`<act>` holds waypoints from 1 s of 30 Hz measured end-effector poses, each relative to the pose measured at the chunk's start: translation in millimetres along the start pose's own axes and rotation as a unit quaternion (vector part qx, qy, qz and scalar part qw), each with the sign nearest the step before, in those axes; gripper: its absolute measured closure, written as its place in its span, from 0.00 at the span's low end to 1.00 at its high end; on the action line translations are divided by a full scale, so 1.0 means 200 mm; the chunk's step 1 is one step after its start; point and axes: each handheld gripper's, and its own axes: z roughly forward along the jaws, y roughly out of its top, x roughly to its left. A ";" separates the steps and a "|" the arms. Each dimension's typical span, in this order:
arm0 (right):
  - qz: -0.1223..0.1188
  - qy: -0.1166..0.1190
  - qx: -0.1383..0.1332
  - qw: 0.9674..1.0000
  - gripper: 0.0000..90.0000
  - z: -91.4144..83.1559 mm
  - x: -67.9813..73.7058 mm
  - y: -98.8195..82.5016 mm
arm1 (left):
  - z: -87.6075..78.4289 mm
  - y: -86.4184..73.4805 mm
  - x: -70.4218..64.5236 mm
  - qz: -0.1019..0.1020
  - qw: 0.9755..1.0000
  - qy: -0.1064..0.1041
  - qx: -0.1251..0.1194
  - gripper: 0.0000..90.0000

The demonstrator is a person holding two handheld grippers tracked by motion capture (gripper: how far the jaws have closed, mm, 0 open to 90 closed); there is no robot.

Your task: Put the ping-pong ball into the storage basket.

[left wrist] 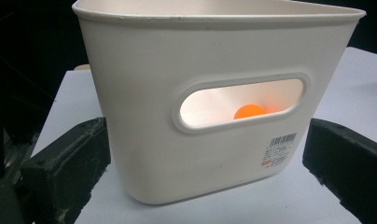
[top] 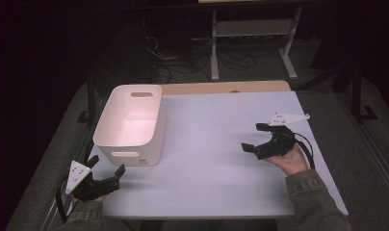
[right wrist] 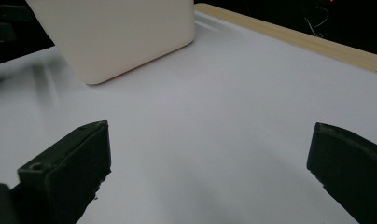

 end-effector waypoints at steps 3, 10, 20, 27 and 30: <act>0.000 -0.006 -0.005 1.000 0.00 -0.01 0.00 -0.02 | 0.00 0.00 0.00 0.001 1.000 -0.001 0.000 0.00; 0.007 -0.025 -0.021 0.999 0.00 -0.06 0.00 -0.10 | 0.00 0.00 0.00 0.001 1.000 -0.001 -0.001 0.00; 0.006 -0.062 -0.040 0.997 0.00 -0.11 0.00 -0.18 | 0.00 0.00 0.00 0.001 1.000 -0.004 -0.001 0.00; 0.008 -0.079 -0.048 0.996 0.00 -0.13 0.00 -0.25 | 0.00 0.00 0.00 0.000 1.000 -0.004 -0.002 0.00; 0.009 -0.088 -0.054 0.995 0.00 -0.14 0.01 -0.29 | 0.00 0.00 0.00 -0.001 1.000 -0.004 -0.004 0.00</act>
